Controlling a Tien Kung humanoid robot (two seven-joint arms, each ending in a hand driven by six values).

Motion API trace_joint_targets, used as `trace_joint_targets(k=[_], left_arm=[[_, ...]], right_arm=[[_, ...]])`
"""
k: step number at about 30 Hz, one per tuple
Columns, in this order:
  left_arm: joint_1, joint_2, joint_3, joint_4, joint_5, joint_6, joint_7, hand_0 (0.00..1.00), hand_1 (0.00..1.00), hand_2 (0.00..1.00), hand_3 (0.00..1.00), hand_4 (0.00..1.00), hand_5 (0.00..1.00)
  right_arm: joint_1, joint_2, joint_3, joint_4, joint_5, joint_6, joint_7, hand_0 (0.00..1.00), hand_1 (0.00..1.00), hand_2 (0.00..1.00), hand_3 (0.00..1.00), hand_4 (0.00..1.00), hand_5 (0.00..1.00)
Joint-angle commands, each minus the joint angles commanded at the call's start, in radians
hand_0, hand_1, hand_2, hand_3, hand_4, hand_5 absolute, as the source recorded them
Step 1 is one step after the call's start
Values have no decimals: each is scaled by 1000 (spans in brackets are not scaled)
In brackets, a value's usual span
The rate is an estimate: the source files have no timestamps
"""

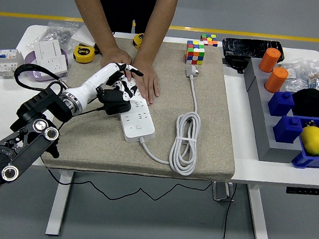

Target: Pick up the plug,place it near the board,insert it into the board,press the button

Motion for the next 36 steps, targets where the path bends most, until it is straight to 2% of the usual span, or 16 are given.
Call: trace_joint_targets(k=[1, 6, 7, 8, 13, 18, 19, 24, 25, 30, 31, 36], left_arm=[[-4, -7, -8, 16, -19, 12, -10, 783, 902, 863, 831, 998, 189], [-27, -39, -42, 107, -76, 55, -46, 783, 902, 863, 831, 998, 189], [-31, -45, -47, 127, -73, 56, -49, 848, 935, 883, 852, 998, 246], [-34, -48, -49, 138, -69, 55, -48, 848, 935, 883, 852, 998, 246], [-46, -44, -12, 183, -24, 35, -30, 869, 955, 890, 848, 998, 222], [-55, -39, 39, 226, 62, 15, -2, 869, 955, 890, 848, 998, 222], [-58, -38, 51, 234, 89, 11, 6, 855, 936, 856, 821, 998, 161], [-66, -36, 85, 259, 234, -1, 44, 855, 936, 856, 821, 998, 161], [-67, -36, 89, 262, 268, 0, 51, 771, 864, 790, 779, 998, 159], [-65, -37, 97, 272, 382, 21, 66, 771, 864, 790, 779, 998, 159], [-65, -37, 97, 272, 399, 29, 66, 506, 605, 545, 594, 998, 158], [-63, -39, 97, 279, 410, 57, 59, 506, 605, 545, 594, 998, 158]], right_arm=[[0, 0, 0, 0, 0, 0, 0, 785, 708, 702, 678, 998, 791], [1, -1, -3, 0, 1, 0, 0, 785, 708, 702, 678, 998, 791], [1, -1, -5, 0, 2, 0, 1, 785, 708, 703, 677, 998, 790], [2, -1, -6, 0, 3, 0, 1, 785, 708, 703, 677, 998, 790], [2, -1, -7, 0, 5, 0, 2, 785, 708, 703, 678, 998, 790], [2, -1, -5, 0, 2, 0, 1, 785, 708, 703, 678, 998, 790], [3, -1, -6, 0, 4, 0, 1, 785, 708, 703, 677, 998, 790], [4, -2, -8, 0, 6, 0, 2, 785, 708, 703, 677, 998, 790], [4, -2, -7, 0, 5, 0, 1, 785, 708, 703, 677, 998, 791], [0, -2, -6, 0, 2, 0, 0, 785, 708, 703, 677, 998, 791], [-1, -3, -7, 0, 2, 0, 0, 785, 708, 703, 677, 998, 790], [-2, -2, -9, 0, 1, 1, 0, 785, 708, 703, 677, 998, 790]])
